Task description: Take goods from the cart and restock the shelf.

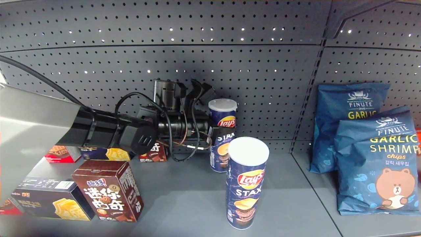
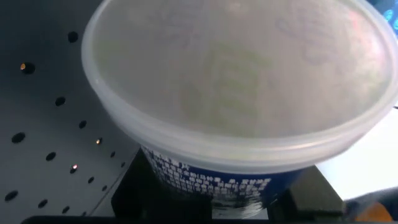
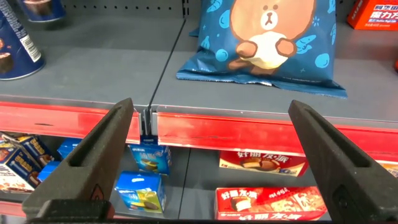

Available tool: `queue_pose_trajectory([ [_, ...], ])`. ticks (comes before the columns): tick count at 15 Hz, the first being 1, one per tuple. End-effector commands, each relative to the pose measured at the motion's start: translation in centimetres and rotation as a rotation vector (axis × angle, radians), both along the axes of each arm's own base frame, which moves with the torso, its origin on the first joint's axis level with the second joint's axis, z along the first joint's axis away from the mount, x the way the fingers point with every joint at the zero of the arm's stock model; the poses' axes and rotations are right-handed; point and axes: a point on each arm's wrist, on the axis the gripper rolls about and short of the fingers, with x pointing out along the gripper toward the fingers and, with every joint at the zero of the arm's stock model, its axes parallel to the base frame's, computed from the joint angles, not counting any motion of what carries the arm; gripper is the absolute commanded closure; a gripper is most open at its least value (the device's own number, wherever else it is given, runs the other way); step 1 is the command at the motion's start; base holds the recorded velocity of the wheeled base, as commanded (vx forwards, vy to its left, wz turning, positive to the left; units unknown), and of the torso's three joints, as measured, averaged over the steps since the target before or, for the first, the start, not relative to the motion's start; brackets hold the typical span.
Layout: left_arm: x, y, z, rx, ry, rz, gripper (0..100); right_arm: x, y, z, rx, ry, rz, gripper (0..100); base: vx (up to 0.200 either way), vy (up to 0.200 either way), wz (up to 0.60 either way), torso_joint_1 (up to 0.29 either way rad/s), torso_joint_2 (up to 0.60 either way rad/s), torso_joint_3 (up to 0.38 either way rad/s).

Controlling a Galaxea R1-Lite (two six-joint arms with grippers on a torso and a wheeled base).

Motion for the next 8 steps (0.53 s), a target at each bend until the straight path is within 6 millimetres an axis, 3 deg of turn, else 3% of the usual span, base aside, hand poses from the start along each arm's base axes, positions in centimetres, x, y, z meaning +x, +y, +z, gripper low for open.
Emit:
queue_pose_trajectory([
  [1,0.6,-0.5,-0.5,0.002,0.002,-0.004,100,0.0,0.0,0.0,0.000,0.002,0.000,0,0.000,0.000,0.00,0.000,0.00,0.000],
  [8,0.9,-1.5,-0.9,-0.005,-0.009,-0.022,100,0.0,0.0,0.0,-0.001,0.002,0.000,0,0.000,0.000,0.00,0.000,0.00,0.000],
])
